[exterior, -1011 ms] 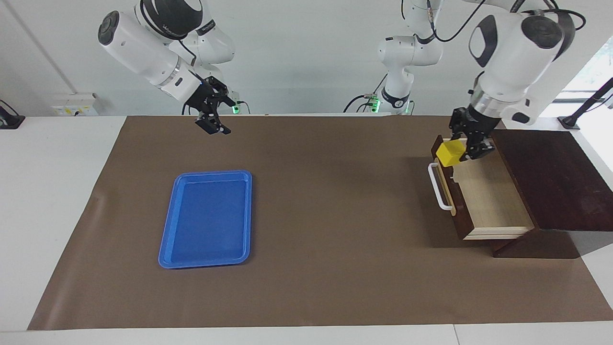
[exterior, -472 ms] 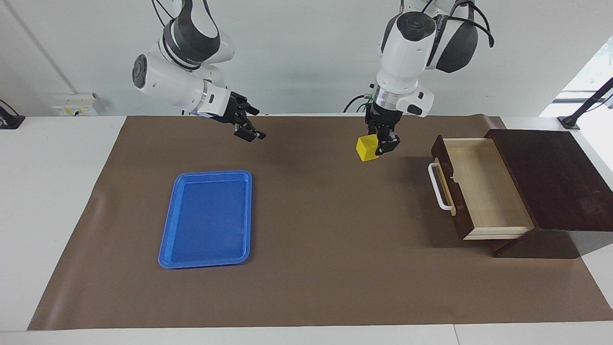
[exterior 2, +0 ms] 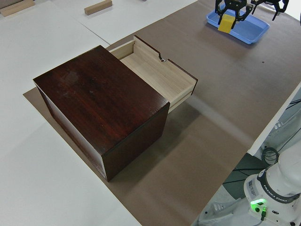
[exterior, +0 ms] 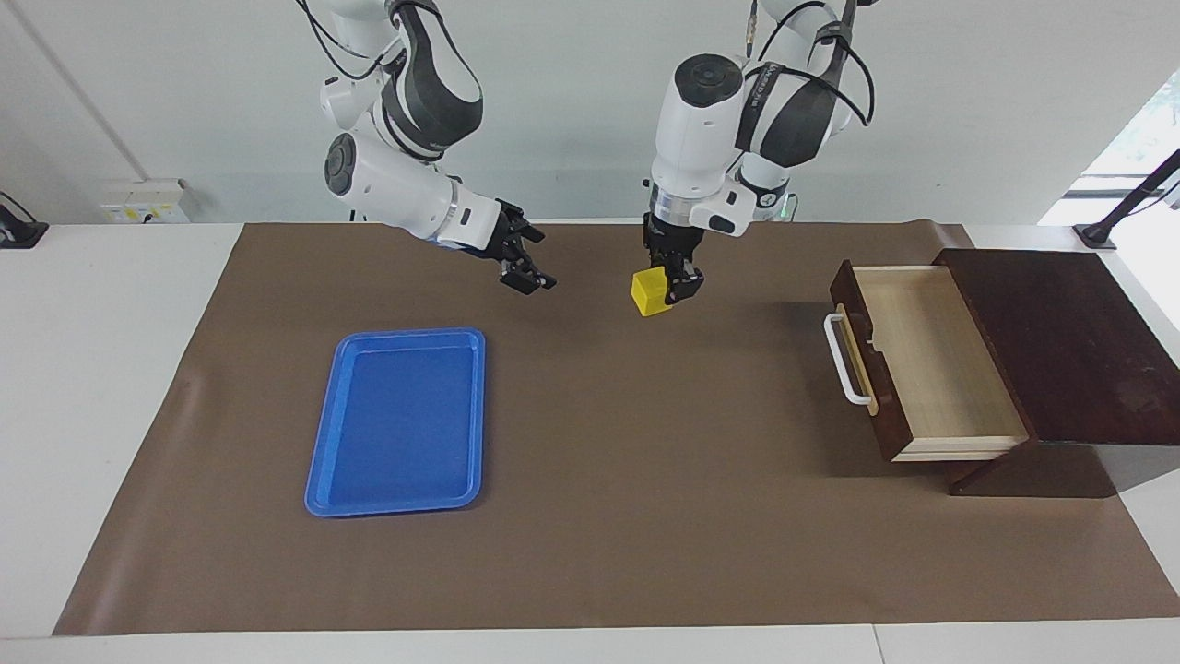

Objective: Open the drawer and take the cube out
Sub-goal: 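Lift the cube with the left gripper while the right gripper approaches, then close the right gripper on the cube held by the left gripper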

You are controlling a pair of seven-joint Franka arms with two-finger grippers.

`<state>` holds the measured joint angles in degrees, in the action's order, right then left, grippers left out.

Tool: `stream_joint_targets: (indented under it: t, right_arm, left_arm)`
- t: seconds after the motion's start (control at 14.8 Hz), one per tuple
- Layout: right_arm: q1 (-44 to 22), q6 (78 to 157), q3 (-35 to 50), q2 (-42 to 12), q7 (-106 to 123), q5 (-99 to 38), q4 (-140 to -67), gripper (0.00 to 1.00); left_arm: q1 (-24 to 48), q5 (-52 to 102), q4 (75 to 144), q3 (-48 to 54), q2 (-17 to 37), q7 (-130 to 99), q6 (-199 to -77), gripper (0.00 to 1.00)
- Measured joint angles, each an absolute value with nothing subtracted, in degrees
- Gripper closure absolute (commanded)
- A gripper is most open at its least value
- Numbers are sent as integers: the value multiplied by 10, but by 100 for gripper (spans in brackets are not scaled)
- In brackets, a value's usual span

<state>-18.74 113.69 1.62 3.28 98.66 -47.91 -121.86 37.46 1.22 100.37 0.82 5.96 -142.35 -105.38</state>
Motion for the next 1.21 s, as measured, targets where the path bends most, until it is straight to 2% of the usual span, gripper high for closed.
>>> stream_joint_targets:
  t: [0.34,0.61,1.21]
  right_arm:
    - [-215,1169,17,20,966,-479,-1217,0]
    - [-229,1192,17,-1,970,-479,-1207,0]
    - [-261,1251,17,-10,971,-479,-1199,0]
  left_arm:
    - [414,12,1016,8,59,-1463,-1077,100]
    - [417,12,1016,7,58,-1464,-1081,100]
    - [428,13,1018,10,58,-1467,-1087,100]
